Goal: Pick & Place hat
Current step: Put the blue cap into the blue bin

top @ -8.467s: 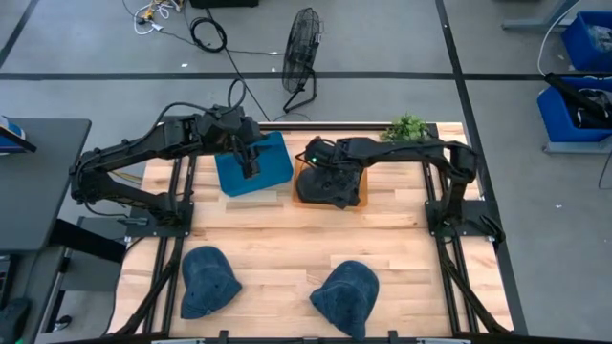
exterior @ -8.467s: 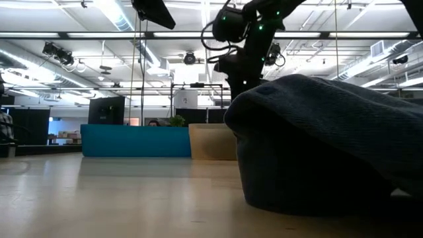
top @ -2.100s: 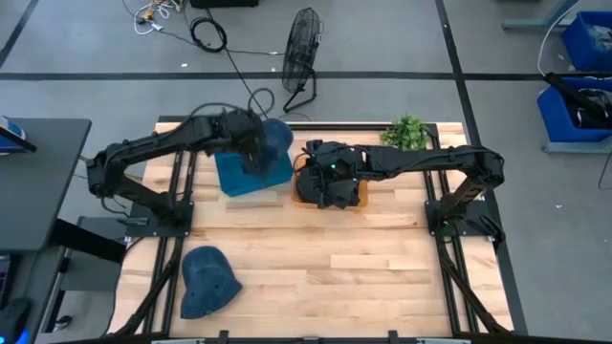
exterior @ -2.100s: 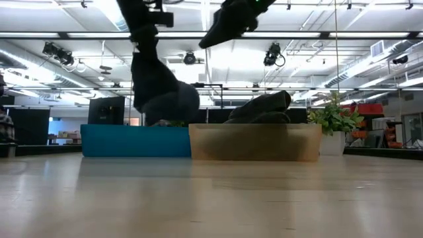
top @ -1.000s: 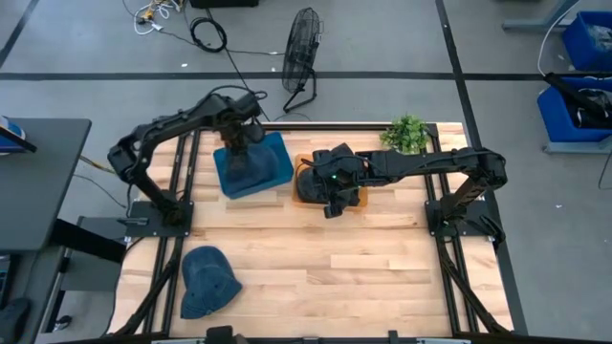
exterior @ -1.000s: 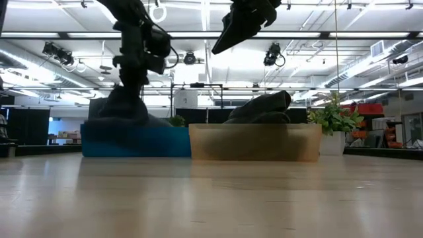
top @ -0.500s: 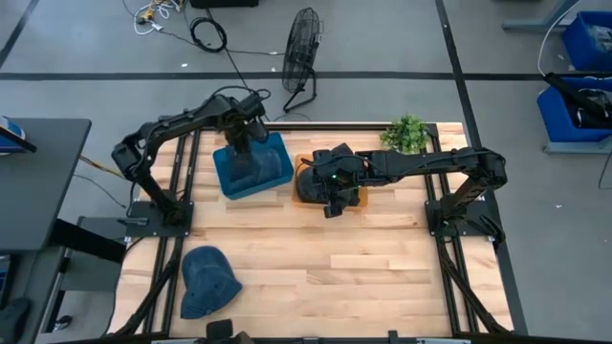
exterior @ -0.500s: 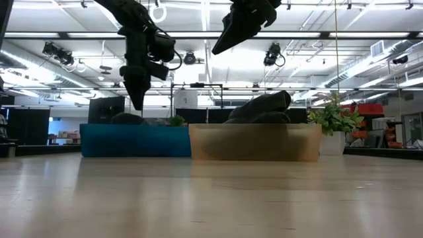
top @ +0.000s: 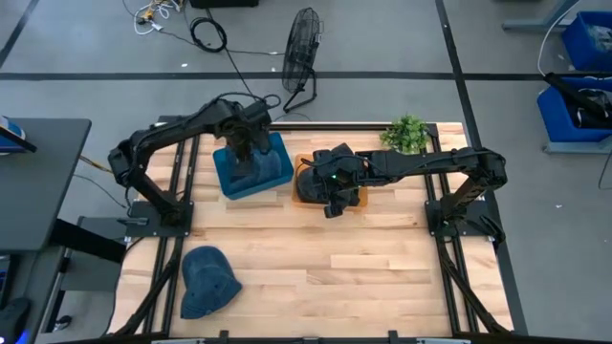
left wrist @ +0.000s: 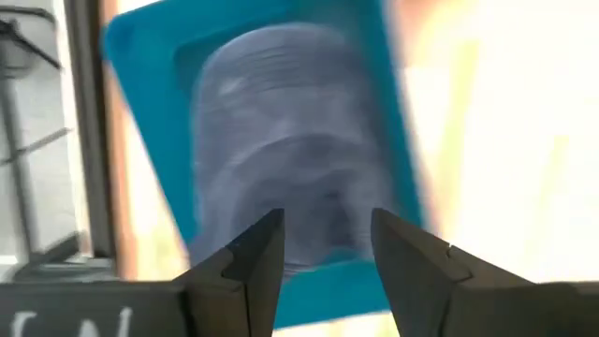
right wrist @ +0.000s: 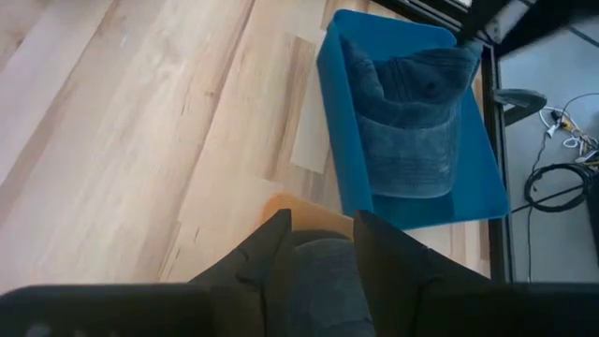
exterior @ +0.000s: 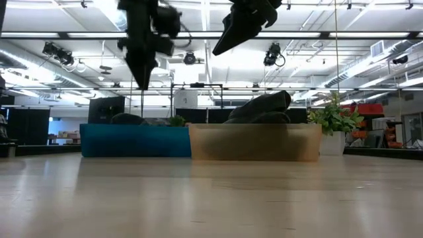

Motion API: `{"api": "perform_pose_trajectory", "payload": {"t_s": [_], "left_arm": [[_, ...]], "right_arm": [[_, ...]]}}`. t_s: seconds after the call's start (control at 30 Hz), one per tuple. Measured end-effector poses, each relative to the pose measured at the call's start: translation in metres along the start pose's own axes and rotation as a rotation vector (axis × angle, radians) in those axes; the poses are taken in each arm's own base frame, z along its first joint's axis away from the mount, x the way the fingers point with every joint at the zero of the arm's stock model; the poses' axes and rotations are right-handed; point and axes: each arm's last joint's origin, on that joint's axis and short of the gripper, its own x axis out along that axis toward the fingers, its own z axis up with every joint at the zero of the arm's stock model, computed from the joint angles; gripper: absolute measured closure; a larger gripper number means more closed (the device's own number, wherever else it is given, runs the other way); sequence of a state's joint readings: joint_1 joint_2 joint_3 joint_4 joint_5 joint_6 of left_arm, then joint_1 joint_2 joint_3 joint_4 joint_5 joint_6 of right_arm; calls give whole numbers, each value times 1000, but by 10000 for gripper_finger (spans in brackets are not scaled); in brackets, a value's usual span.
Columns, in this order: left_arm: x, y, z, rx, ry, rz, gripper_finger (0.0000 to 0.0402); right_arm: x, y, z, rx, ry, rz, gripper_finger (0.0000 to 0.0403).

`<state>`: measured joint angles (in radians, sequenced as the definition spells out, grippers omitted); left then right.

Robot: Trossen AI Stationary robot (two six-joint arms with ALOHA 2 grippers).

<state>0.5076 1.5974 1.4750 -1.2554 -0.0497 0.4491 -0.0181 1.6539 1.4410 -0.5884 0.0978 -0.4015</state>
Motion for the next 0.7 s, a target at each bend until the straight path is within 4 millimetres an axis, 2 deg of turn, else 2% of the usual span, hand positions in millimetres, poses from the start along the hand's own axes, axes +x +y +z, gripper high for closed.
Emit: {"api": "perform_pose_trajectory", "payload": {"t_s": [0.13, 0.23, 0.47, 0.57, 0.7], "left_arm": [[-35, -29, 1, -29, -51, -79, 238], [-60, -53, -5, -34, -97, -128, 238], [-106, -104, -35, -104, -206, -179, 238], [-115, -129, -47, -130, -216, -236, 238], [-110, -166, -59, -144, -149, -291, 239]], "right_arm": [[0, 0, -1, -1, 9, 4, 282], [0, 1, -1, -1, 11, 5, 282], [0, 1, -2, 41, 20, 8, 282], [0, 1, -2, 62, 20, 8, 282], [0, 1, -2, 82, 24, 9, 282]]}}
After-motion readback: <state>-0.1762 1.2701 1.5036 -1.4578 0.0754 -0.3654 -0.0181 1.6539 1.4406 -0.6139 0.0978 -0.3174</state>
